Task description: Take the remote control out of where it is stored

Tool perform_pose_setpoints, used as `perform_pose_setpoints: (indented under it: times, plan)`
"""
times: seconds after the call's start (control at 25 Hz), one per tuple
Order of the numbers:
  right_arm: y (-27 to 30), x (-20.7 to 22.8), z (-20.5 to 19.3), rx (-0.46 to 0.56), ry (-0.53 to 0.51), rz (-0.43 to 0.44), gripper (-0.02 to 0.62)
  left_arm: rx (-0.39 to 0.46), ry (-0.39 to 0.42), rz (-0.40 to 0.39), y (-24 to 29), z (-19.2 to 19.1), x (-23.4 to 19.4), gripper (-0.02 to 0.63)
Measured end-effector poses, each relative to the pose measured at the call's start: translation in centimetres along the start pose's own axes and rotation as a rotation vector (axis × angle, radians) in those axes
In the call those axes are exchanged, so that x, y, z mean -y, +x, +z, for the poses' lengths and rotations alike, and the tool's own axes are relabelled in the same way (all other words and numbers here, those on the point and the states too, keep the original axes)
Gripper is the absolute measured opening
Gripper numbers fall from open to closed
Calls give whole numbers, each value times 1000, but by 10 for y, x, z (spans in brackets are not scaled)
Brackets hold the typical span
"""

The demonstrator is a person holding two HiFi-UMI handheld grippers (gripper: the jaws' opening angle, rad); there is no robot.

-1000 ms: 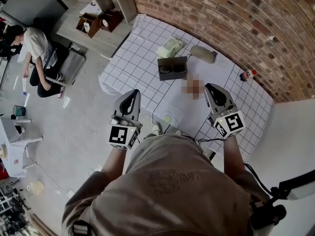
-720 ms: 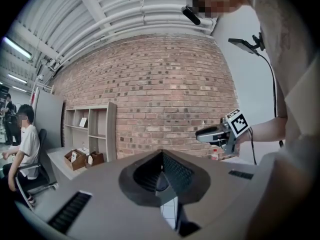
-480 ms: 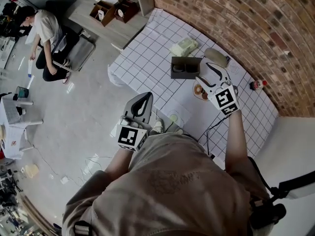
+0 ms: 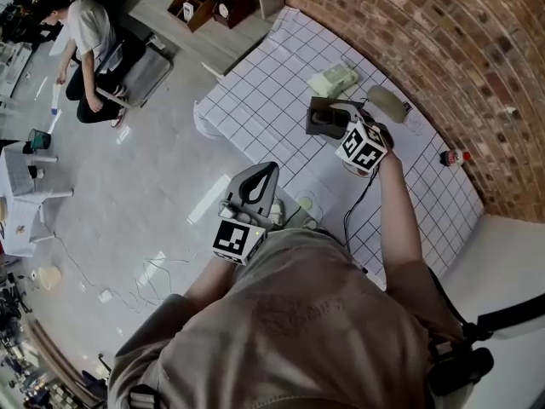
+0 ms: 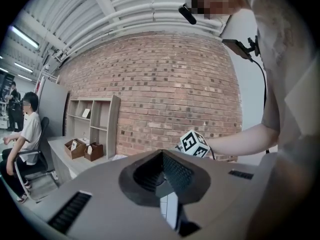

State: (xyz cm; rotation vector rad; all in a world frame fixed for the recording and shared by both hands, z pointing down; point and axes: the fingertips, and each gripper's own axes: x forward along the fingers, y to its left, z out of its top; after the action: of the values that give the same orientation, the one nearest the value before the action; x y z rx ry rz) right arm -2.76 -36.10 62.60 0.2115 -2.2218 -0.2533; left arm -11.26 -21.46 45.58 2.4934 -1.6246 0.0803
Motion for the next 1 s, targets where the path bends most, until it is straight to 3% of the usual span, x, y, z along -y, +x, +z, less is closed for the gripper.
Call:
perform_pose_setpoints:
  times: [0.24,0.64,0.72,1.0]
  plan:
    - [34,-2,-7,-61,8,99,276,-1,-23,18,-4,-5,-6,11]
    - [70,2,-29,-234,-126,160,270,-60,-49,92,-20,-22,-31,11]
    - [76,0,-31,-260,-147,176,213,-65,-54,104,-23,-24,-35,12]
    - [85,-6,-37,-318,-170,223,126,-81,-77,139,-30,-31,-45,11]
